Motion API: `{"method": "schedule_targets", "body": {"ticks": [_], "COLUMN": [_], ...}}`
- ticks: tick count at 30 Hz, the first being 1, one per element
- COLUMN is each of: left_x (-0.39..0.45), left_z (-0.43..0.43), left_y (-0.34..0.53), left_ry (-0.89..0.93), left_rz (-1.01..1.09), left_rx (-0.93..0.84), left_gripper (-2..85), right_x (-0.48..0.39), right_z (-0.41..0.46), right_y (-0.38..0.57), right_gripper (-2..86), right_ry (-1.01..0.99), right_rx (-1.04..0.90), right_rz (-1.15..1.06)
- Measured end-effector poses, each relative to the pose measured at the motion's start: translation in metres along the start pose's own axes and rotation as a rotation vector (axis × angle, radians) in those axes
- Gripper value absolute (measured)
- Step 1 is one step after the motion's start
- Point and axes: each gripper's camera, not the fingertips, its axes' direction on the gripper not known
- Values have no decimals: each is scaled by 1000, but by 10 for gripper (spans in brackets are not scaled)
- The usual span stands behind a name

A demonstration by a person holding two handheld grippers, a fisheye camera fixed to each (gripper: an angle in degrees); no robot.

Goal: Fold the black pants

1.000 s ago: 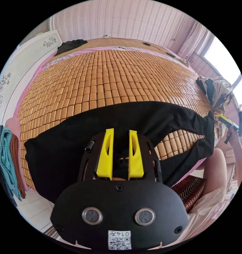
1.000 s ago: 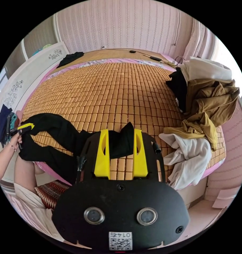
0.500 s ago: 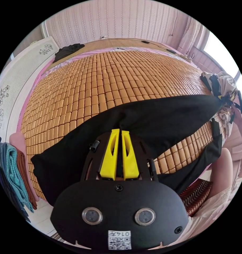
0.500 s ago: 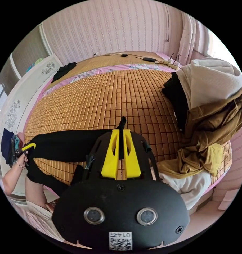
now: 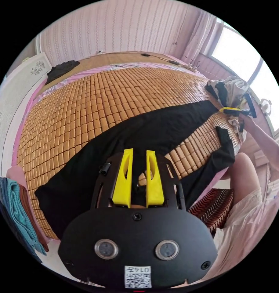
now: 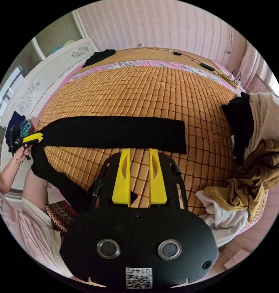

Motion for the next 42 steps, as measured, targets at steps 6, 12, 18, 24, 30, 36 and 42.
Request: {"method": "schedule_targets", "body": {"ticks": [6, 12, 18, 24, 30, 36, 42], "left_x": [68, 75, 65, 43, 16, 22, 38], "left_z": [33, 46, 37, 16, -27, -62, 11], "left_y": [32, 40, 45, 47, 44, 74, 111], "left_ry": [154, 48, 78, 141, 113, 333, 404], "left_rz": [99, 92, 92, 48, 54, 235, 209], "left_rx": [-102, -142, -127, -50, 113, 206, -125], "left_gripper": [85, 54, -6, -10, -10, -10, -9], "right_x": [-44, -16, 41, 76, 89, 128, 169], "right_z": [26, -18, -92, -97, -107, -99, 2], "right_y": [51, 74, 148, 171, 178, 237, 301], "right_gripper": [42, 12, 11, 11, 10, 7, -3], "right_ry": [211, 262, 283, 292, 207, 118, 223], "right_rx": [-18, 19, 239, 216, 506, 740, 284], "right_rz": [-85, 19, 294, 339, 286, 367, 574]}}
